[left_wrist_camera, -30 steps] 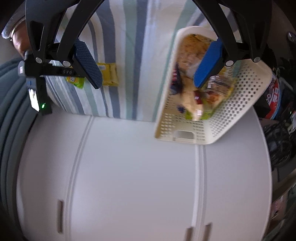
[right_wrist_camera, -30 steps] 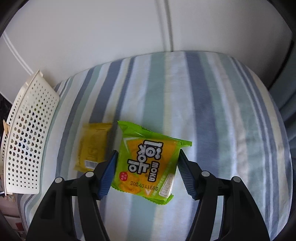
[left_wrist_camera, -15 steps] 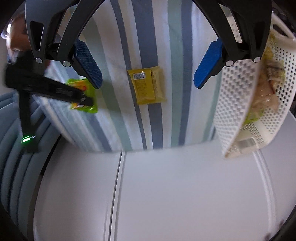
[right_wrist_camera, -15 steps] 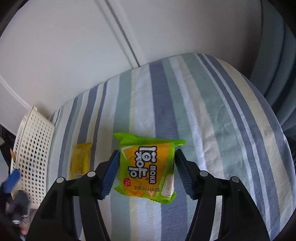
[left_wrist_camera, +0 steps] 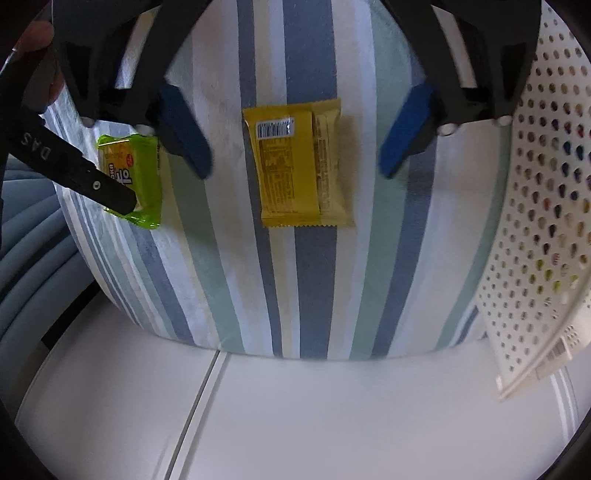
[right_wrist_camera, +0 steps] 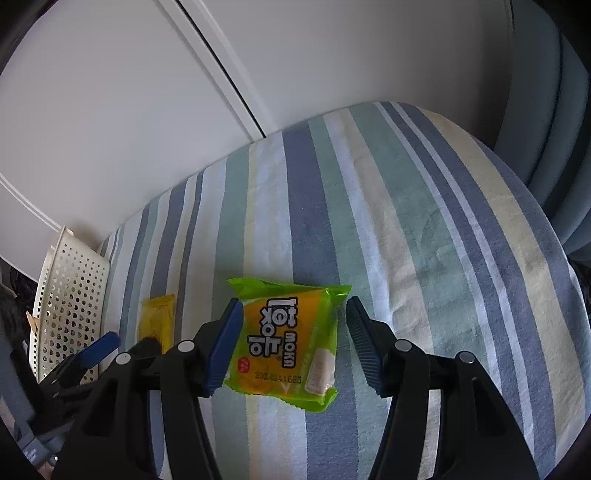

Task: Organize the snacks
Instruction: 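Move the left tool to the yellow wrapped bar and close on it, then lift the yellow bar with the left tool and drop it into the basket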

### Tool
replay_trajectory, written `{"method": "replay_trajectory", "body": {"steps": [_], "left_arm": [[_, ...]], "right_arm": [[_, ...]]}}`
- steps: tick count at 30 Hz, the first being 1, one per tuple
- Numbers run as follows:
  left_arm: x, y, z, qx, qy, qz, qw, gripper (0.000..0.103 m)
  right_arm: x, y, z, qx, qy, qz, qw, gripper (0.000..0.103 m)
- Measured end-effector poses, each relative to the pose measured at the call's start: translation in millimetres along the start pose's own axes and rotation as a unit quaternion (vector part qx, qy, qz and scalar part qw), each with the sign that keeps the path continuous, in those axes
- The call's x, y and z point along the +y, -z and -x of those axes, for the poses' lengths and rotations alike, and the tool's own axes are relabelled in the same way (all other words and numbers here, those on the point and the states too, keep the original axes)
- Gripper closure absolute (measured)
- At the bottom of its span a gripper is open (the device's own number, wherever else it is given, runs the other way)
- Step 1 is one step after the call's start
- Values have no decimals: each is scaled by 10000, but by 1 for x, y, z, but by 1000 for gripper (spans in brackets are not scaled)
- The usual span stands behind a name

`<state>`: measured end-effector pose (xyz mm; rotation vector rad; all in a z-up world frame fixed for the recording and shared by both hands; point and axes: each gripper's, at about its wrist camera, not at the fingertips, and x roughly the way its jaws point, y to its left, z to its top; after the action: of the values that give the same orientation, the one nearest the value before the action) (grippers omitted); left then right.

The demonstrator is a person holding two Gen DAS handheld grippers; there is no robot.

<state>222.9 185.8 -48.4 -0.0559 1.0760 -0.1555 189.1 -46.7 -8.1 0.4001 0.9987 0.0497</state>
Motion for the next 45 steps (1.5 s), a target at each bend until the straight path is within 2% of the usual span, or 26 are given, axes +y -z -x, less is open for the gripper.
{"method": "replay_trajectory", "body": {"steps": [1,6,7,8,9,11,17,19,20,30,37,45], "left_arm": [[1,0,-3,49,20,36,10000,27],[-4,-1,-8,39,-48,-27,10000,27],[-6,-2,-9,20,-119,-36,9999,35],[-5,-2,-8,-11,-182,-19,9998,51],[-9,-2,-7,-25,-127,9,9999,55],[-5,-1,-4,-58,-12,60,10000,55],[-3,3,26,-429,-99,-71,9990,55],[-4,4,39,-574,-110,-103,9982,55],[-4,4,48,-687,-103,-126,9975,55],[16,3,117,-1397,42,94,9901,55],[56,16,161,-1818,-112,448,9823,55],[129,39,197,-2134,-636,928,9705,55]], "right_arm": [[1,0,0,1,-2,-4,10000,45],[2,0,-1,10,-27,-27,10000,45],[1,0,-1,12,-29,-31,10000,45],[1,0,-2,22,-43,-29,10000,45],[2,0,-2,28,-51,-20,10000,45],[3,0,-2,26,-63,1,10000,45],[5,1,-3,45,-87,30,9999,43],[6,1,-4,66,-86,35,9999,31],[7,2,-4,73,-80,48,9999,29],[15,4,-10,240,-6,284,9993,29],[24,6,-15,318,87,504,9982,25],[26,7,-15,320,119,550,9979,25]]}}
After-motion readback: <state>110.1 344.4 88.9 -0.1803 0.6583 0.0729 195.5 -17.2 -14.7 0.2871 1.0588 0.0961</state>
